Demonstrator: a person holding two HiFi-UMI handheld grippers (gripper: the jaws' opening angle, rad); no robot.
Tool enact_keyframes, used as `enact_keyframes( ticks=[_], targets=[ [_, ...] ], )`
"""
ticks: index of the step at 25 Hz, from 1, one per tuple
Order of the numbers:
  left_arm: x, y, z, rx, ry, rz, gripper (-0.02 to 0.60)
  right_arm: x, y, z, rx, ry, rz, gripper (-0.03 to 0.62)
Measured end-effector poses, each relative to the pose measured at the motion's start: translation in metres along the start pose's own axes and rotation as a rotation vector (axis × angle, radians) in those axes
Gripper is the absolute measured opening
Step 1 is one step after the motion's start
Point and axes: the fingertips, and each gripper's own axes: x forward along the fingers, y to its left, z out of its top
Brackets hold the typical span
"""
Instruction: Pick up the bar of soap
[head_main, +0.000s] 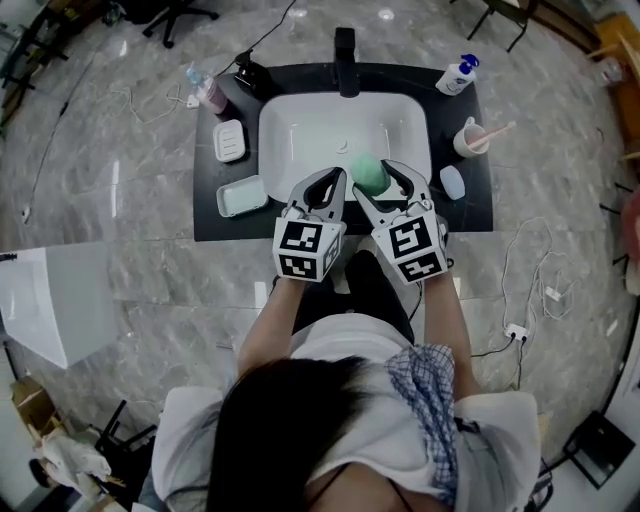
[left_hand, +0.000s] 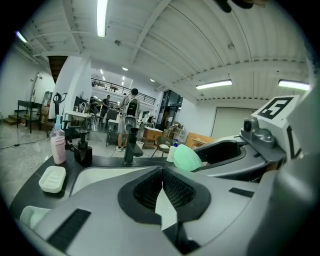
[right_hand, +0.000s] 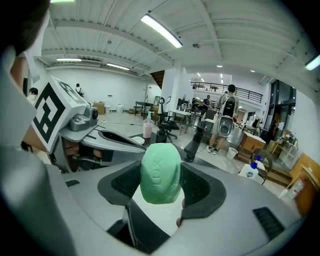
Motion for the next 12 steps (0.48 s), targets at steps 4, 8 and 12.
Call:
enact_keyframes(
  ticks=[4,8,12],
  targets=[
    [0.016,-0.029,-0.002,0.020,0.015,-0.058,0.011,-0.019,-0.022,-0.021,0.041,0.020,-0.060,0.259],
    [0.032,-0.058,-0.006,0.037,0.029,-0.116,0.011,-0.038,-0.043,-0.045,0.085,0.046,-0.114,0.259],
    [0.047,-0.086,-0.008,0.054,0.043,-0.170,0.011,-0.056,-0.060,-0.065,0.119,0.067,-0.160,0.259]
  ],
)
